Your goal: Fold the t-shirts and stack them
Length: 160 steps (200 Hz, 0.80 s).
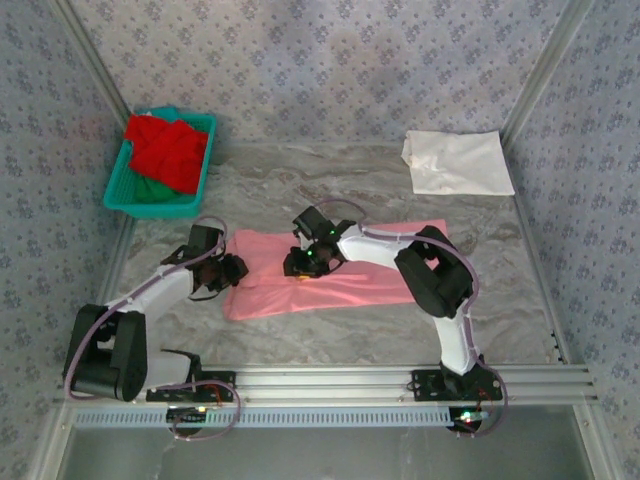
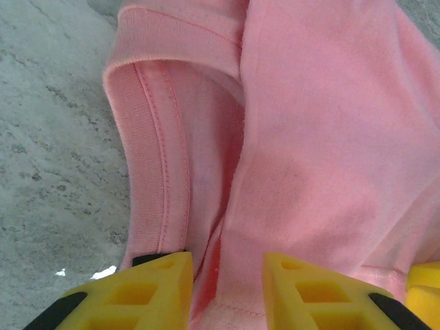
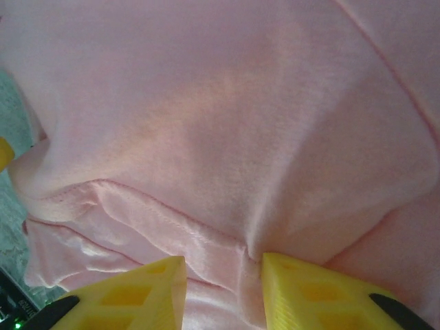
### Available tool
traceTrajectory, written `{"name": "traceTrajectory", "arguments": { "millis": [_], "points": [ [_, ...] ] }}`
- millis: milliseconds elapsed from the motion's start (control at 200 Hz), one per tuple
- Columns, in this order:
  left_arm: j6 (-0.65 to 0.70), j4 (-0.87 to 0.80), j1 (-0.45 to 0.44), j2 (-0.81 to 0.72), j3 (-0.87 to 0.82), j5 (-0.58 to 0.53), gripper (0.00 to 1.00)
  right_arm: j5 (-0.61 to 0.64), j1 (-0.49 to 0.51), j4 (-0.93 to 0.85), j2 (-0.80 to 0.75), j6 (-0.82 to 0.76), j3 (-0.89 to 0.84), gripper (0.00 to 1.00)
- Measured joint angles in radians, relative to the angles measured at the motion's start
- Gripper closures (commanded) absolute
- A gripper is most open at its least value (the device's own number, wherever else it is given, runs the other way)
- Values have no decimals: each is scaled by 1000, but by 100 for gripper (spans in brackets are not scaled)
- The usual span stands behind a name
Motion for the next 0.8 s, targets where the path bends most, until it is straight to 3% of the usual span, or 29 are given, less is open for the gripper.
{"name": "traceTrajectory", "arguments": {
  "millis": [195, 315, 695, 755, 800],
  "points": [
    [1, 0, 0, 0, 0, -4, 71, 3, 8, -13, 10, -8, 22, 92],
    [1, 3, 0, 0, -4, -4, 73, 4, 8, -21, 12, -19, 27, 100],
    [11, 3, 0, -3, -16, -8, 75, 37, 4, -53, -46, -21, 5, 100],
    [11, 4, 0, -3, -16, -8, 75, 40, 2, -52, -58, -22, -3, 78],
    [11, 3, 0, -2, -16, -8, 75, 47, 0, -54, -61, -24, -7, 72]
  ]
}}
